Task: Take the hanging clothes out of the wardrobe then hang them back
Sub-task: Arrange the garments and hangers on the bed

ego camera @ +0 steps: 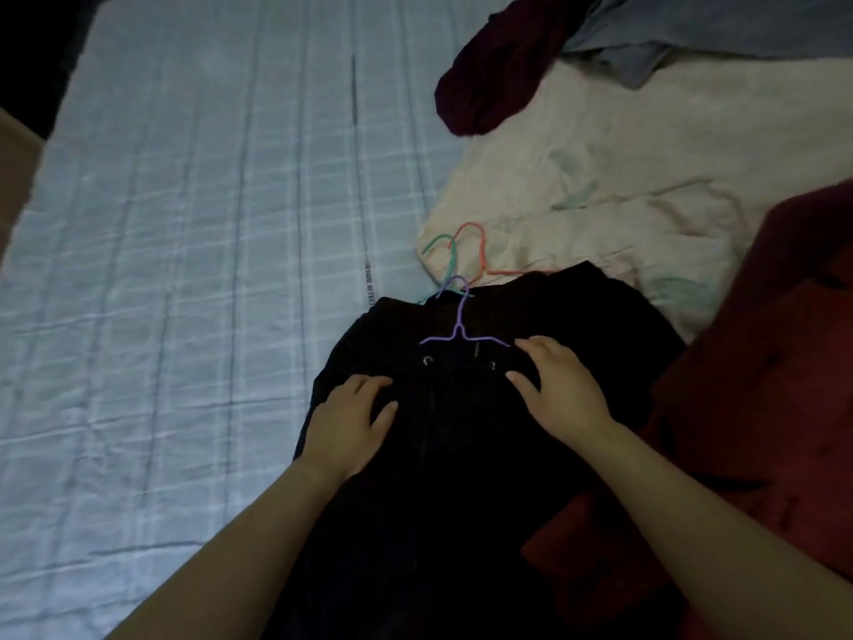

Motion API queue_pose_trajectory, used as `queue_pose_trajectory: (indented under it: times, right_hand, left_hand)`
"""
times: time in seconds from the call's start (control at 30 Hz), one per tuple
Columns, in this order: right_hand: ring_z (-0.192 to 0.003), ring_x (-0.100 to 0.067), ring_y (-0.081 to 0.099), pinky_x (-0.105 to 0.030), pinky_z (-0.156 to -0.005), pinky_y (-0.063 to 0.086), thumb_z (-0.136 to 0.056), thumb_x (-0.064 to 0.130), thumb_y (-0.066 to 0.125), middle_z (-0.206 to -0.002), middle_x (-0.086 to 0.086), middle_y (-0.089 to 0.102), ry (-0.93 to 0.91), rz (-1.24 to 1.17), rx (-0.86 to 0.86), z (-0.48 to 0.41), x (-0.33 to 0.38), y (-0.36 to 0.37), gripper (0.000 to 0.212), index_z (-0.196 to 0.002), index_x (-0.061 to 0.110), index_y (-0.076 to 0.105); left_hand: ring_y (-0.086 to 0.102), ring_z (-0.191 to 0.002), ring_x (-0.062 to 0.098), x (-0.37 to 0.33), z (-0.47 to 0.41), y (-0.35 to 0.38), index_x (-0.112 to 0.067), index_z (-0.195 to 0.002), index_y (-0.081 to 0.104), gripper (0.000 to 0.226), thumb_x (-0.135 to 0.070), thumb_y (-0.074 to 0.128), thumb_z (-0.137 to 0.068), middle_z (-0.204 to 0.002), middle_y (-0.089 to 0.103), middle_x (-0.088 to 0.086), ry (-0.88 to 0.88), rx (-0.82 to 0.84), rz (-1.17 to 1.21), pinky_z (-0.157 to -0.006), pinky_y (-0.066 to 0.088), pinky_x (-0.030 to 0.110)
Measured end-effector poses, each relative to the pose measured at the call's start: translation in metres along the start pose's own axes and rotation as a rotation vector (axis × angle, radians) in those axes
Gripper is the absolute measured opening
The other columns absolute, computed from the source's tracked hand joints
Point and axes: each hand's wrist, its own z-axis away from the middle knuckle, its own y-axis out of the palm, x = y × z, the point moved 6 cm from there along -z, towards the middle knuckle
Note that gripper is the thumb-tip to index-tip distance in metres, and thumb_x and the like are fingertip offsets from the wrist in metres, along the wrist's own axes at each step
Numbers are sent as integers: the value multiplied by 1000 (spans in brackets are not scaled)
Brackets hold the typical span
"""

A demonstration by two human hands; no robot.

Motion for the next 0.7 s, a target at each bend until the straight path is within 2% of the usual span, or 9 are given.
queue_pose_trajectory:
  times: [0.1, 0.2, 0.27, 0.33, 0.4, 0.53, 0.6, 0.7]
  right_hand:
    - [-121, -27, 49, -45, -96, 39, -87, 32, 62, -133, -9, 51, -7, 152, -89, -13, 1, 13, 45, -128, 13, 55]
    - [-121, -29, 49, -49, -93, 36, -80, 30, 70, -130, -13, 53, 35, 237, -213, -5, -11, 16, 45, -120, 12, 61]
    - [-125, -28, 44, -52, -94, 32, -77, 33, 71, -134, -13, 49, 92, 293, -276, 6, -21, 13, 49, -121, 14, 60]
    - [-124, -30, 44, -56, -94, 31, -74, 35, 74, -134, -15, 49, 129, 325, -300, 12, -25, 9, 54, -122, 14, 59]
    - [-119, -32, 50, -57, -91, 33, -72, 34, 77, -128, -16, 54, 126, 359, -292, 10, -25, 6, 56, -120, 13, 61]
    - [-105, -33, 56, -55, -87, 34, -67, 34, 81, -112, -13, 60, 98, 397, -265, -5, -17, 2, 46, -106, 12, 68]
    - [-102, -30, 55, -53, -91, 30, -67, 35, 80, -107, -9, 60, 84, 398, -226, -10, -11, 5, 40, -99, 13, 69]
    - [-101, -25, 55, -46, -95, 27, -69, 34, 78, -102, -4, 61, 32, 337, -176, -17, -4, 11, 35, -96, 15, 66]
  left_hand:
    - [48, -118, 26, 20, -34, 15, -17, -128, 54, 45, -43, 46, -93, -130, 52, 5, -1, -57, 23, -96, 44, 43]
    - [43, -126, 30, 30, -64, 27, -16, -130, 53, 61, -54, 32, -89, -137, 48, 9, 18, -61, 37, -102, 39, 43]
    - [34, -134, 32, 36, -80, 35, -18, -138, 45, 68, -59, 24, -87, -146, 39, 11, 9, -54, 22, -108, 30, 47]
    - [25, -138, 30, 46, -94, 47, -26, -145, 33, 60, -57, 28, -94, -152, 29, 8, -30, 52, -75, -112, 18, 52]
    - [30, -134, 32, 51, -102, 52, -27, -143, 33, 61, -60, 29, -93, -147, 35, 8, -12, 163, -105, -112, 21, 52]
    - [41, -120, 31, 52, -91, 44, -23, -136, 44, 69, -69, 32, -85, -129, 52, 6, 73, 198, -56, -104, 33, 40]
    - [43, -116, 28, 51, -77, 42, -22, -128, 50, 78, -74, 29, -74, -120, 55, 2, 96, 169, 18, -99, 38, 39]
    - [47, -108, 21, 44, -60, 40, -22, -108, 58, 59, -67, 42, -73, -108, 55, -3, 187, 53, 113, -94, 41, 39]
